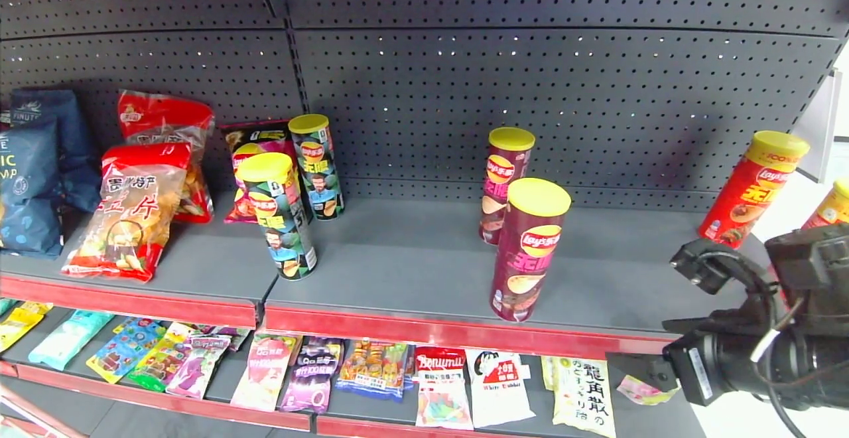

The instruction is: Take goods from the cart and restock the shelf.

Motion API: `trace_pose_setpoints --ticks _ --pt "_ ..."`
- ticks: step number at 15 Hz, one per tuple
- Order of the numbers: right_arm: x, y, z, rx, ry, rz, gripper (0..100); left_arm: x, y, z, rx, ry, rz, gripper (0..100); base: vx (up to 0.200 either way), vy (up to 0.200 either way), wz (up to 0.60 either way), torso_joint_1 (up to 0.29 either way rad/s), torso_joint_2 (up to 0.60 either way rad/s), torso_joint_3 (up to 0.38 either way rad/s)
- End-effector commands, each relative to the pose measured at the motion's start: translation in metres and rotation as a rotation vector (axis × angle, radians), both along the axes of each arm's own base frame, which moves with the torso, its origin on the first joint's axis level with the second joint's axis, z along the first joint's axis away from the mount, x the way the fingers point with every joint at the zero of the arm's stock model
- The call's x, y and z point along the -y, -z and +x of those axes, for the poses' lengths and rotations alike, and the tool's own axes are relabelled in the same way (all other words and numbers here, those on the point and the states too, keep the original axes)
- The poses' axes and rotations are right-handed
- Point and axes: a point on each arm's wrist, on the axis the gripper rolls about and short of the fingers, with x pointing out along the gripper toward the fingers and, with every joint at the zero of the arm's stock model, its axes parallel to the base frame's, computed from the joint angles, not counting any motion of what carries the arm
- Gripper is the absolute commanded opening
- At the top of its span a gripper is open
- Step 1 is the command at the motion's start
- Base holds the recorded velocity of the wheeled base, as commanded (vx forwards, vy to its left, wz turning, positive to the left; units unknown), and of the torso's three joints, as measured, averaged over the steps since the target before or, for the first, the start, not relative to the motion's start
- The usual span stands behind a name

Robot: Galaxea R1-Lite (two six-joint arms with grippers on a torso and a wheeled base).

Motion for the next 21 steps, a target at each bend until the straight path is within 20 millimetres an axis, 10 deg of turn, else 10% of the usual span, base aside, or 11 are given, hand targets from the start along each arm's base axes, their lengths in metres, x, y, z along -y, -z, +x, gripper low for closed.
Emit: trace_pose_setpoints --ticks 1,21 --pt "-0.012 0.020 0.023 -0.068 0.020 -0.061 100 0.000 0.000 0.000 0.000 0.000 0.000 100 0.000 0.000 0.00 0.000 0.00 0.000" --pt "-0.033 0.030 0.108 0.019 0.140 -0.058 100 0.000 0.000 0.000 0.000 0.000 0.000 100 0.000 0.000 0.00 0.000 0.00 0.000"
